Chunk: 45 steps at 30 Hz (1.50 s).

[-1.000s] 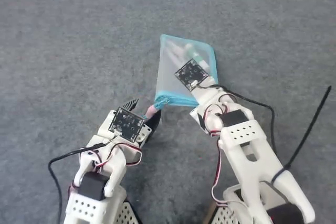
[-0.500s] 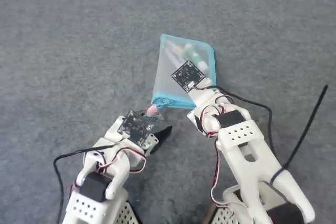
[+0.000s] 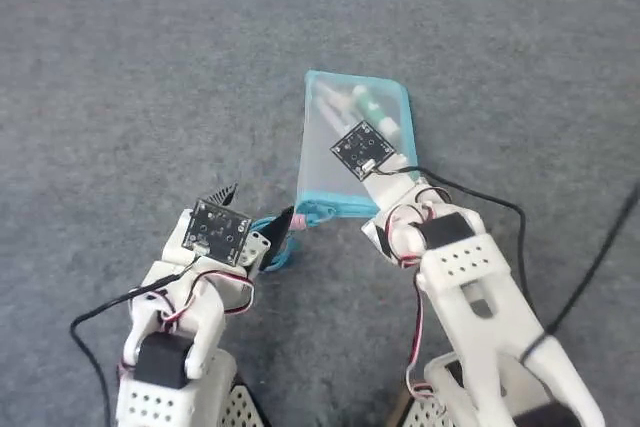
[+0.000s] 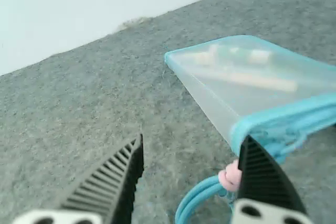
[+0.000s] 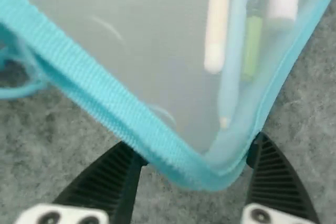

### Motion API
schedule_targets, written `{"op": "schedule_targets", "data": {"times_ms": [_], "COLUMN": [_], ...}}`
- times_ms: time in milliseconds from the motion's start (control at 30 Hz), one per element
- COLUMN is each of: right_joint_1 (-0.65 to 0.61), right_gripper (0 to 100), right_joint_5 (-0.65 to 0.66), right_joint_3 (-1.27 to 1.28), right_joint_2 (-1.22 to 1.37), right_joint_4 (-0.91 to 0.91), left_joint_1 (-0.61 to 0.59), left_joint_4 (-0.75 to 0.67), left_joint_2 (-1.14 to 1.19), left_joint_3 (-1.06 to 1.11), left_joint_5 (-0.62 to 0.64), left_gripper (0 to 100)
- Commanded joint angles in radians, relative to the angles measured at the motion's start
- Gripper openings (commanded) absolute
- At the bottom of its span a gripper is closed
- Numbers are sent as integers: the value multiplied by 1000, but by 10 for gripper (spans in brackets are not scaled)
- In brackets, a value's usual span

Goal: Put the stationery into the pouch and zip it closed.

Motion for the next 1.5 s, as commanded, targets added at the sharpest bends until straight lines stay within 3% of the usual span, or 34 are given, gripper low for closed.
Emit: {"op": "schedule_targets", "data": {"times_ms": [0,300,733,833,1033,1467], "right_joint_1": [-10,-16,-12,-10,97,328], "right_gripper": [293,292,292,232,3,34], "right_joint_5": [-8,-8,-6,-5,-2,-6], "right_joint_3": [0,169,224,299,423,637], "right_joint_2": [-186,-526,-874,-951,-1124,-1196], "right_joint_4": [16,30,262,271,271,320], "left_joint_1": [-9,-9,-15,-72,-155,-163], "left_joint_4": [-32,-38,-101,-106,-103,-101], "left_joint_2": [12,12,12,11,-32,-28], "left_joint_3": [-56,-50,-31,-36,-53,-39], "left_joint_5": [14,14,12,74,117,169], "left_gripper": [279,279,237,254,261,258]}}
